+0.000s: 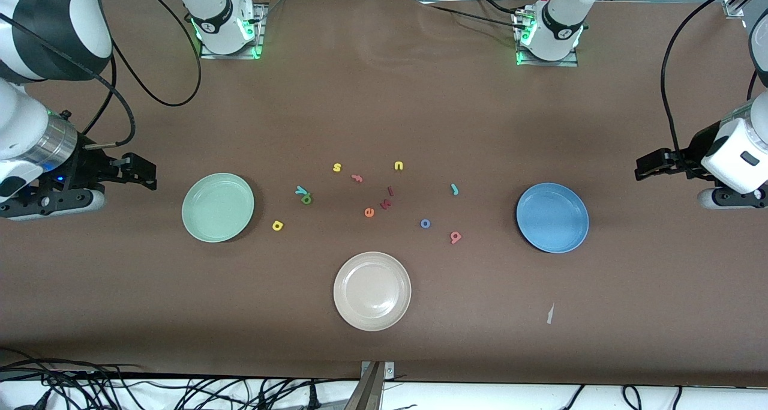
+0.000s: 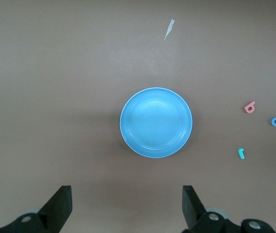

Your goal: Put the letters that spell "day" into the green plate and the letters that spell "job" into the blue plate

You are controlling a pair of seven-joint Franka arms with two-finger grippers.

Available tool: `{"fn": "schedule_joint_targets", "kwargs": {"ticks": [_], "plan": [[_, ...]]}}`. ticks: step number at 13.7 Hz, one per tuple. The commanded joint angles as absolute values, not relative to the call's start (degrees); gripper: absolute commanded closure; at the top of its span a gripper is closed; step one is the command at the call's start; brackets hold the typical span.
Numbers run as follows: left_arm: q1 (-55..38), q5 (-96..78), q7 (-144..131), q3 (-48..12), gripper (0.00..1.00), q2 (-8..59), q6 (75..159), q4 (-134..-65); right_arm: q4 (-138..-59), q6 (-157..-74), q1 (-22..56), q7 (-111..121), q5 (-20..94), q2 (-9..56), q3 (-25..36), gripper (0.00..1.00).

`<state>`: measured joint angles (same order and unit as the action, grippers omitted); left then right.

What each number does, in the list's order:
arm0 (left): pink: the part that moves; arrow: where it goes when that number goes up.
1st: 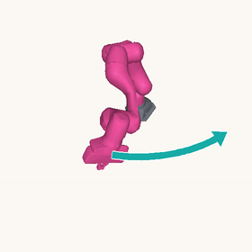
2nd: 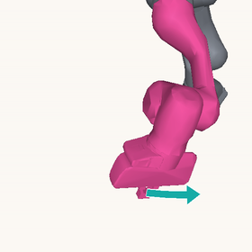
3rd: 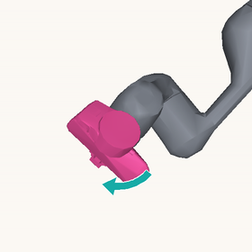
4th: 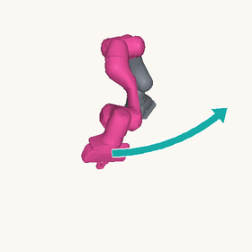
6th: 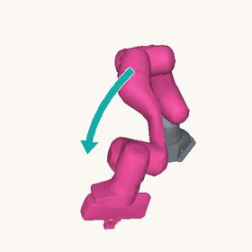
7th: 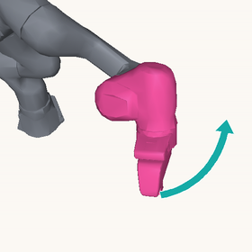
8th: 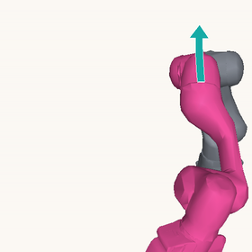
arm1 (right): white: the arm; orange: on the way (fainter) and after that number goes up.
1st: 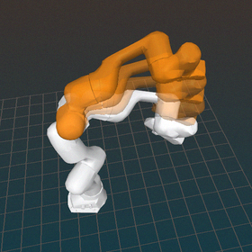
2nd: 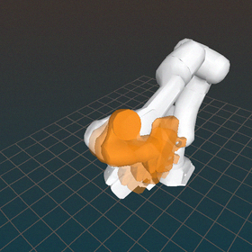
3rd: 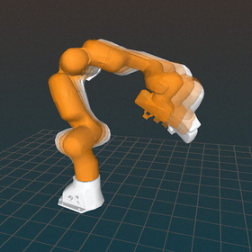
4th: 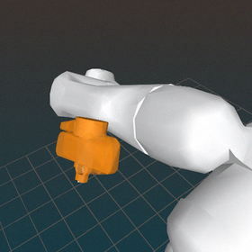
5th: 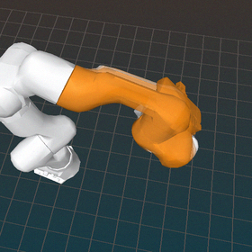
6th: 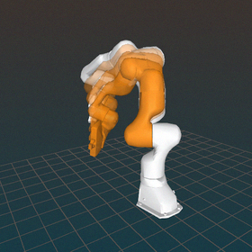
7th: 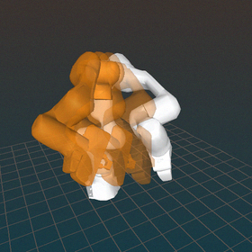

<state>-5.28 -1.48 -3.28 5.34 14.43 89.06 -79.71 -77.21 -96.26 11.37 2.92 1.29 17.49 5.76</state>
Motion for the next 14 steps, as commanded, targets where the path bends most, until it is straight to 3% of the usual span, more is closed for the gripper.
{"fn": "schedule_joint_targets", "kwargs": {"ticks": [1, 14], "plan": [[-5.1, -2.6, -2.4, 5.5, 0.00, 12.7, 88.9, -81.8, -76.9, -95.4, 11.4, 3.4, 0.6, 17.2, 5.6, 0.00], [-5.2, -2.3, -2.4, 5.4, 0.00, 9.4, 89.2, -86.1, -76.8, -95.5, 11.4, 3.5, 0.6, 17.2, 5.6, 0.00]]}}
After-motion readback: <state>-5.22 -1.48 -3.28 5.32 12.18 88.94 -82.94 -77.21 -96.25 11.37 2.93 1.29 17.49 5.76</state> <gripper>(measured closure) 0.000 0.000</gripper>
